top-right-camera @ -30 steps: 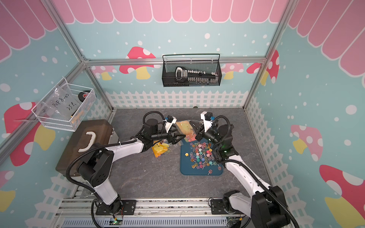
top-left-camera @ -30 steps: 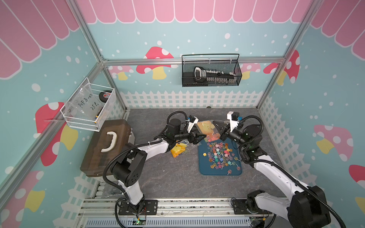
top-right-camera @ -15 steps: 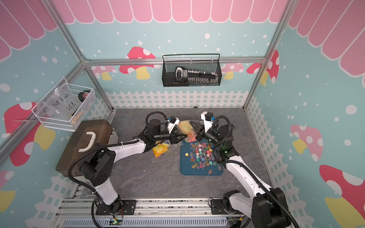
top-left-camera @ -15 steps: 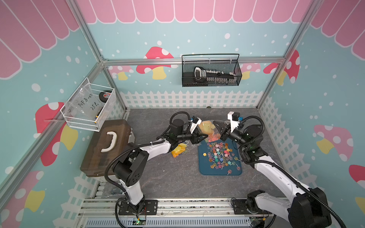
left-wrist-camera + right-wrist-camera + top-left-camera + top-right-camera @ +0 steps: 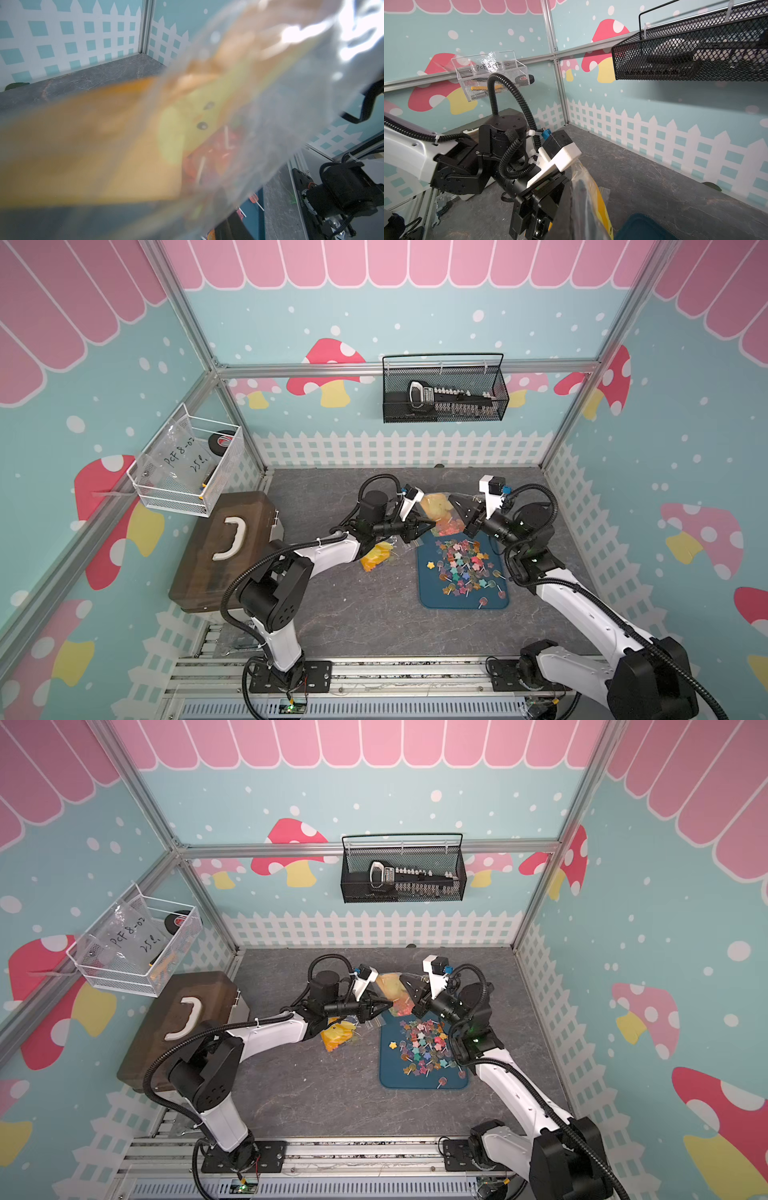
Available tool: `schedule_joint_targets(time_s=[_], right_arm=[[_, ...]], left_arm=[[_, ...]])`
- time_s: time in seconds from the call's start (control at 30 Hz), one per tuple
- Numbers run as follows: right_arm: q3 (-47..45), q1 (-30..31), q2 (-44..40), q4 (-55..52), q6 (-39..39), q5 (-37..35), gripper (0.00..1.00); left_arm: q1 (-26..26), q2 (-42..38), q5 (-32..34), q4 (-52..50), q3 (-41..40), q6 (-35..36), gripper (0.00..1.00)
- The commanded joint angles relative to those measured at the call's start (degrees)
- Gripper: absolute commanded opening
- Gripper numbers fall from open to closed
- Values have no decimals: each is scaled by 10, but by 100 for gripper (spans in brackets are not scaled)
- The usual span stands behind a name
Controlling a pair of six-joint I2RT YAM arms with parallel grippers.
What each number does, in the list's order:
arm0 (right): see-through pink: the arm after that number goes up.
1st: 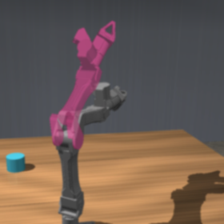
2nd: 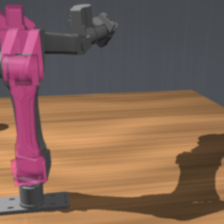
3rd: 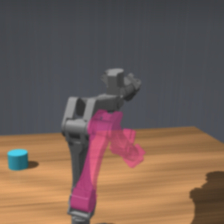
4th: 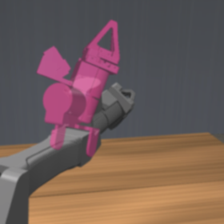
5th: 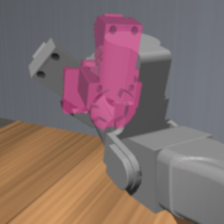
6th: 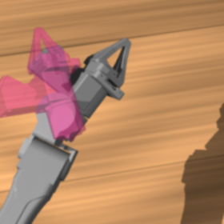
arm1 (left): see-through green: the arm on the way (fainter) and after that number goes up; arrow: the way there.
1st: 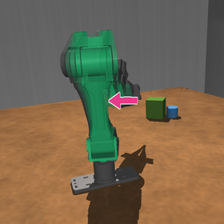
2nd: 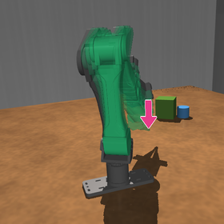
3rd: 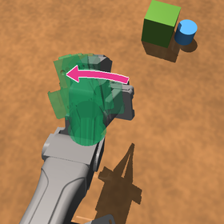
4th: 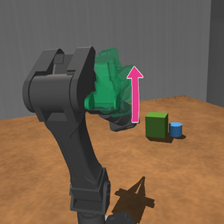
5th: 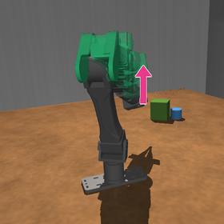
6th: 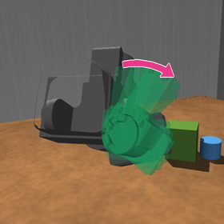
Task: Pour candies out of the ziploc bag
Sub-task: 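Pour the candies out of the ziploc bag onto the tray.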
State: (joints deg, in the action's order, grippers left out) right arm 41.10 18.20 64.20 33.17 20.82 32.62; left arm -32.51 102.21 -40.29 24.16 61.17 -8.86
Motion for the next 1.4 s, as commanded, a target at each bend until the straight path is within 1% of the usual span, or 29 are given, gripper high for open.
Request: schedule_joint_targets(time_s=[0.0, 0.07, 0.2, 0.3, 0.37, 0.47, 0.57, 0.63, 0.73, 0.9, 1.0, 1.07, 1.17, 1.27, 1.37], right_arm=[[16, -2, -12, 17, -10, 5, 0], [15, -1, -11, 18, -9, 6, 0], [15, -1, -10, 17, -10, 7, 0], [15, -1, -9, 17, -10, 8, 0], [15, -1, -10, 17, -10, 8, 0], [15, -1, -10, 16, -11, 7, 0], [16, -1, -11, 12, -14, 6, 0], [16, -1, -11, 10, -16, 6, 0], [15, -1, -11, 7, -17, 5, 0], [11, -1, -11, 0, -23, -10, 0], [1, -1, -13, -10, -23, -51, 0], [-7, -1, -12, -14, -22, -79, 0], [-17, 0, -4, -14, -18, -96, 0], [-26, -1, 11, -8, -11, -105, 0], [-41, 0, 26, 12, -7, -111, 0]], left_arm=[[-3, -18, 11, -8, 12, -11, 32], [-2, -22, 14, -3, 11, -15, 34], [-2, -31, 16, 8, 10, -19, 42], [-3, -32, 14, 5, 14, -20, 41], [-5, -30, 9, 0, 18, -17, 36], [-8, -25, 3, -13, 24, -12, 20], [-10, -22, 5, -10, 24, -16, 9], [-9, -24, 10, -10, 23, -17, 7], [-9, -33, 18, -17, 20, -12, 0], [-9, -59, 39, -47, 20, 4, 0], [-9, -87, 73, -82, 22, 27, 0], [-10, -106, 96, -107, 25, 46, 0], [-20, -126, 128, -159, 42, 91, 0], [-38, -127, 162, -228, 73, 142, 0], [-48, -118, 183, -264, 92, 161, 0]])
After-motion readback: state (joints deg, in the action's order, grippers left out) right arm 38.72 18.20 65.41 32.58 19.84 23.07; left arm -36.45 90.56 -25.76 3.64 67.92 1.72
